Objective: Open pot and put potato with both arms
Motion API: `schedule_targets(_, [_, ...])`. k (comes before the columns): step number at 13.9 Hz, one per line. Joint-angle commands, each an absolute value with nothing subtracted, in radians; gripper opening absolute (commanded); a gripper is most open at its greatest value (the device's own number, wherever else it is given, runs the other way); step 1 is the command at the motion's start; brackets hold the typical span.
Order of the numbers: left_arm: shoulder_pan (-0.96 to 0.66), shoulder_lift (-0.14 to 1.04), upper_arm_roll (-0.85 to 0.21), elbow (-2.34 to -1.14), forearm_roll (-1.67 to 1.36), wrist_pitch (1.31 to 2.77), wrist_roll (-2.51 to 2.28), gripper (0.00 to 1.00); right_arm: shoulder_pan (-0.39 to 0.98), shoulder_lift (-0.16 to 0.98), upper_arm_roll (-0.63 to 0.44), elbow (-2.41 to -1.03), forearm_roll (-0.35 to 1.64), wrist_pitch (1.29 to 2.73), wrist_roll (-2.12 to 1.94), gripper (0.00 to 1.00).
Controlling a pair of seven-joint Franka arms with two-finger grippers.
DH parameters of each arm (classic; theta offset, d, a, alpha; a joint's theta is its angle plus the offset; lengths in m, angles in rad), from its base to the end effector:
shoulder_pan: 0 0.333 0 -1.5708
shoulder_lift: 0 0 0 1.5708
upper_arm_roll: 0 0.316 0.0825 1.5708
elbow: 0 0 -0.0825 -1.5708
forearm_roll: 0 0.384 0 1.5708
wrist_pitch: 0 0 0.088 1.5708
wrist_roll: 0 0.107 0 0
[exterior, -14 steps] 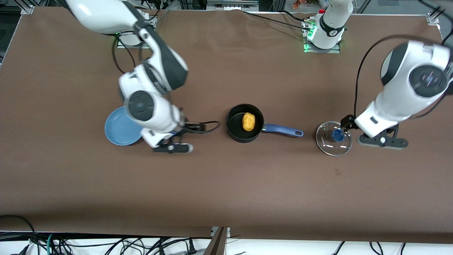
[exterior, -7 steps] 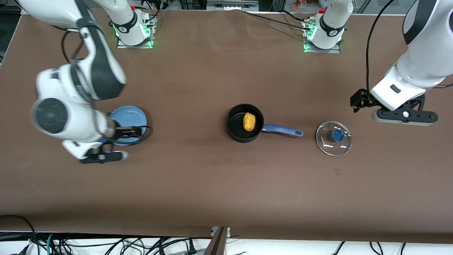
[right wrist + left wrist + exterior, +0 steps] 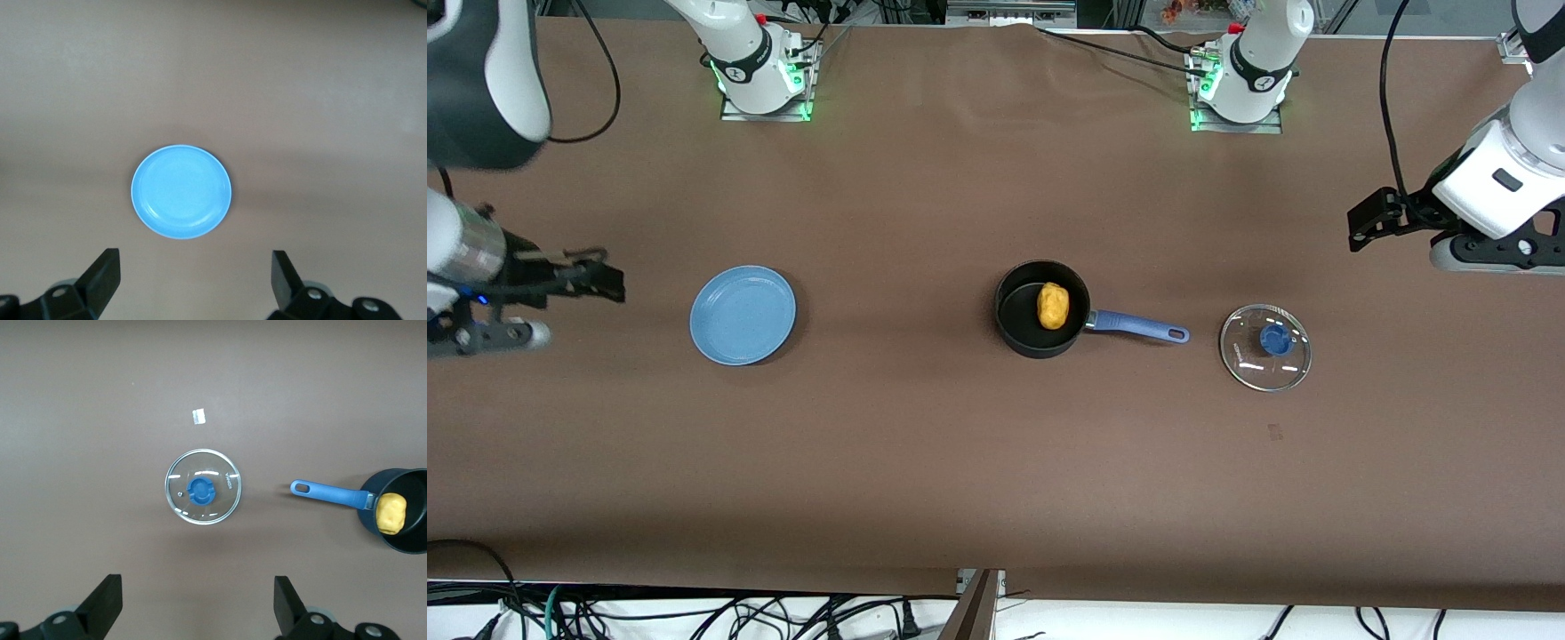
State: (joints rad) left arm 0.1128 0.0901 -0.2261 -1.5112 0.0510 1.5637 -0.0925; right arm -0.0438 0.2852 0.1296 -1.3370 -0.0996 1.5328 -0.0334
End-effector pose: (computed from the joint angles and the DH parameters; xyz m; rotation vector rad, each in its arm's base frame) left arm 0.5778 -0.0542 0.6021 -3.1067 0.0323 0.0497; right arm 0.6329 0.0317 0.5627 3.0683 0.1784 -0.1315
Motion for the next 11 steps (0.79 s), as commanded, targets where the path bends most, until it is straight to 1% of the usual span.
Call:
schedule_targets(1, [0.060,0.023,-0.157,-1.612,0.020,1.618,-0.078,1.00,-0.043,0.125,0.132,-1.488,-0.101,1.534,-0.044,1.00])
schedule_targets(2, [0.023,0.009,-0.103,-1.633,0.017,1.626,-0.078,1.00,-0.046,0.089,0.129,-1.489,-0.103,1.537,-0.043,1.00])
schedule_targets(3, [0.009,0.011,-0.089,-1.626,0.017,1.617,-0.080,1.00,-0.046,0.063,0.127,-1.494,-0.101,1.545,-0.032,1.00])
schedule_targets(6, [0.014,0.017,-0.089,-1.611,0.017,1.614,-0.078,1.00,-0.044,0.057,0.121,-1.534,-0.091,1.546,-0.032,1.00])
schedule_targets(11, [0.018,0.044,-0.087,-1.597,0.017,1.631,-0.080,1.00,-0.048,0.022,0.089,-1.589,-0.003,1.537,-0.026,1.00])
